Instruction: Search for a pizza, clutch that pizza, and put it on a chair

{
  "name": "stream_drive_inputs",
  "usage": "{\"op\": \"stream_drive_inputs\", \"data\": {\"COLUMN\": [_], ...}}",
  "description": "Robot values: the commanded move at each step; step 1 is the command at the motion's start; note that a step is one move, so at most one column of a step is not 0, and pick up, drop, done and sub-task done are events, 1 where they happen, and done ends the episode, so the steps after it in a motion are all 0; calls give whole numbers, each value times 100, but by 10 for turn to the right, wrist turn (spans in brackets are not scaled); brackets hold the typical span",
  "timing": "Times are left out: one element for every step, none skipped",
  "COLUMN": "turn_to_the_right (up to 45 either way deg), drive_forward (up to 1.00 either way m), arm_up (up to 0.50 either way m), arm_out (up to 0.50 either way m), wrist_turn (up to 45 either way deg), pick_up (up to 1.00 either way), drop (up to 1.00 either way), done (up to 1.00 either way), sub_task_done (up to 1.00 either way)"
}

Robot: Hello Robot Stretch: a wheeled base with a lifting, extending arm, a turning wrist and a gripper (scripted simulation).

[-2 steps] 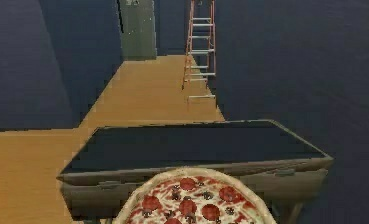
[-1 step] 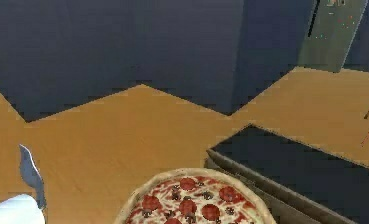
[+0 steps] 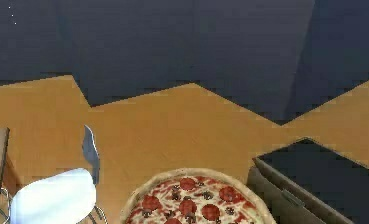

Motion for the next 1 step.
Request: {"op": "stream_drive_inputs", "data": {"turn_to_the_right": [0], "drive_forward": [60], "arm_up": [0], "arm_out": [0], "wrist_turn": [0], "pick_up": [0], "drop": [0], "done": [0], "sub_task_done": [0]}}
